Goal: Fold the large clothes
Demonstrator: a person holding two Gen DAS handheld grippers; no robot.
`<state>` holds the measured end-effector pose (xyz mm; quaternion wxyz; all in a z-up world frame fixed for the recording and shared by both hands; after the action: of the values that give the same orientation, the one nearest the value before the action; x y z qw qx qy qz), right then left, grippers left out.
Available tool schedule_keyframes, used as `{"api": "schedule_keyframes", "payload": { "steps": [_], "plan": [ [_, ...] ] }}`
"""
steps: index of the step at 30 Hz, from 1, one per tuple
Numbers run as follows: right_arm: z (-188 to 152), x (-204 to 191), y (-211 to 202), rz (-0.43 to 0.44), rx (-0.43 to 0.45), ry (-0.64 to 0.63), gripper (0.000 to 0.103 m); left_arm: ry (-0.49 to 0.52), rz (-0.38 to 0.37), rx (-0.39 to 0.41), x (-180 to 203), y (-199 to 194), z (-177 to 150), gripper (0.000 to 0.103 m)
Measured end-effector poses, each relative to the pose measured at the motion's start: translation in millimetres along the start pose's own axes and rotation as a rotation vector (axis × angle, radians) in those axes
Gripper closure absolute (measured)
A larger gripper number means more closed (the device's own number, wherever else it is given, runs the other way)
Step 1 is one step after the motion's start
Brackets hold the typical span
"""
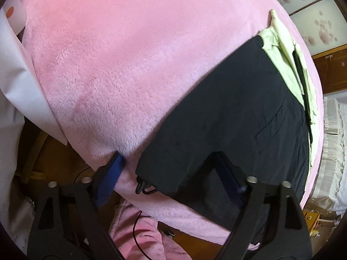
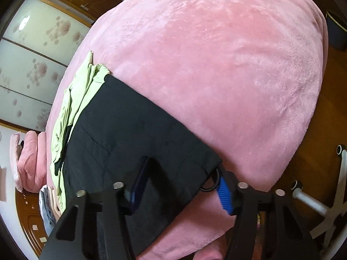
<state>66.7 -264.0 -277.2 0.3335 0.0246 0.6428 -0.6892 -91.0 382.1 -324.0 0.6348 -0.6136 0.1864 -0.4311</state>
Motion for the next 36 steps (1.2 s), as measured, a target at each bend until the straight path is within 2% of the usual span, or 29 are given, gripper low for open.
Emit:
{"api": "schedule_keyframes", "payload": {
  "steps": [2,4,5,7,11,14,19,23,26,31,36],
  "plan": [
    [2,-3,-3,0.006,-0.003,0.015,0.064,0.005,0.002,0.011,2,-3,0,0.038],
    [3,-7,-4,0.023,-0.010,0.035,0.069,0.009,0.012,0.025,7,-6,-1,0.052],
    [3,-10,-6,0.030,-0.013,0.048,0.072,0.012,0.017,0.031,8,-9,-2,0.055],
    [3,-19,-9,0.053,-0.020,0.069,0.077,0.035,0.015,0.041,14,-15,-2,0.070],
    [0,-40,-22,0.124,-0.046,0.059,0.082,0.123,0.092,0.043,33,-23,4,0.082],
    [-2,-63,-28,0.175,-0.076,0.025,0.083,0.144,0.070,0.067,62,-35,13,0.086],
    [-5,-119,-45,0.324,-0.114,-0.007,0.088,0.128,-0.036,0.128,118,-66,48,0.089],
    [-5,-177,-61,0.415,-0.111,-0.072,0.089,0.188,-0.078,0.235,166,-104,82,0.090],
    [2,-219,-77,0.498,-0.080,-0.099,0.090,0.188,-0.094,0.315,182,-139,110,0.091],
    [32,-271,-107,0.619,0.007,-0.075,0.090,0.106,-0.170,0.447,202,-198,167,0.093],
    [70,-317,-130,0.699,0.095,-0.048,0.090,0.135,-0.212,0.523,215,-237,219,0.096]
  ]
}}
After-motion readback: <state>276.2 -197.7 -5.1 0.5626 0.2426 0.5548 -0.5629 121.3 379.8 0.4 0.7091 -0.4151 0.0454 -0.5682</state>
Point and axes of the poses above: each gripper's, at about its wrist camera, not at the fingertips, and y roughly the way its jaws point, x to its right, z to its top, the point moved 7 cm from there along y, roughly the way its jaws point, and after that the axes turned 12 degrees about y, right-handed, at the moved point
